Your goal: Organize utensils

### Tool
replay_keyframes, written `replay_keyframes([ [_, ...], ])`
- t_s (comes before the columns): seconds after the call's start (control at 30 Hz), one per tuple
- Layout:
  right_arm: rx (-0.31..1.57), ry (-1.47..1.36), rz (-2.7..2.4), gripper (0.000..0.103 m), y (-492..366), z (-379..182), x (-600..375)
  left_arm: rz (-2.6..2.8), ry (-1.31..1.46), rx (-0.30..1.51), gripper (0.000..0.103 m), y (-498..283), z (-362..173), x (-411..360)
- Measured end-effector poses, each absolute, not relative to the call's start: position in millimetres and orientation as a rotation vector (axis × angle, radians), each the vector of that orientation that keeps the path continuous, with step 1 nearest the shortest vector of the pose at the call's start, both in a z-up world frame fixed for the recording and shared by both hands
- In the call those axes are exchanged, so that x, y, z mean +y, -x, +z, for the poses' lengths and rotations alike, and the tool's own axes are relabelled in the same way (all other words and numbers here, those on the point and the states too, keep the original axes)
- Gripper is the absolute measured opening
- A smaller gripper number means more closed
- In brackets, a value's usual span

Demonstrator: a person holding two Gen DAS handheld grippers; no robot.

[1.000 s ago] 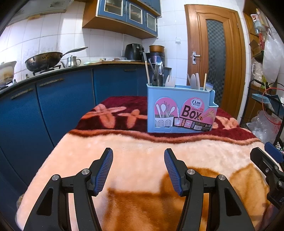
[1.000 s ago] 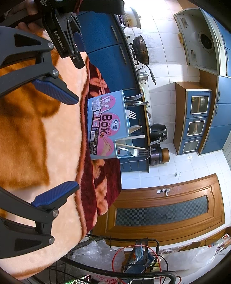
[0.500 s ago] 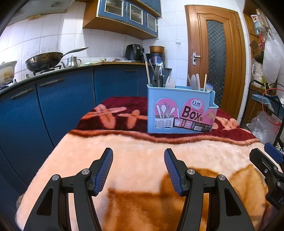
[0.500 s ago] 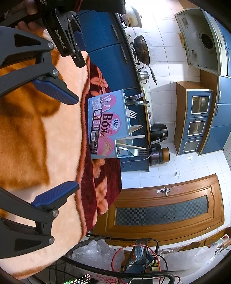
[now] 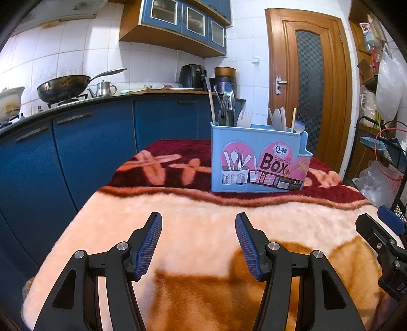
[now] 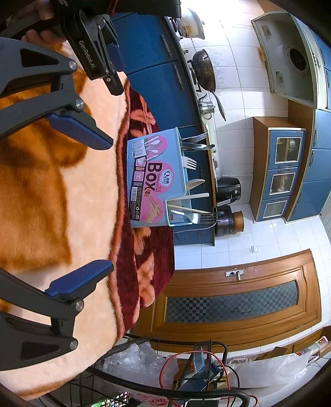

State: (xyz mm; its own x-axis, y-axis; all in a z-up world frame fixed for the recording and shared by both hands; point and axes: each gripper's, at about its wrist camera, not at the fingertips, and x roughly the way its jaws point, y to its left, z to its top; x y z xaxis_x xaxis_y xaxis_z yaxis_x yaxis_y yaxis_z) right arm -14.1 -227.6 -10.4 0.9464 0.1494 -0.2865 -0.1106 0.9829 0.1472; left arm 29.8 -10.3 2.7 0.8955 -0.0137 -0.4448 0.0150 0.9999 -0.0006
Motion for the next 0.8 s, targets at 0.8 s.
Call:
replay_keyframes([
  [0.8, 0.303, -0.129, 0.133, 0.09, 14.3, -9.8, -227.9, -0.013, 0.001, 0.457, 0.061, -29.0, 3.9, -10.3],
])
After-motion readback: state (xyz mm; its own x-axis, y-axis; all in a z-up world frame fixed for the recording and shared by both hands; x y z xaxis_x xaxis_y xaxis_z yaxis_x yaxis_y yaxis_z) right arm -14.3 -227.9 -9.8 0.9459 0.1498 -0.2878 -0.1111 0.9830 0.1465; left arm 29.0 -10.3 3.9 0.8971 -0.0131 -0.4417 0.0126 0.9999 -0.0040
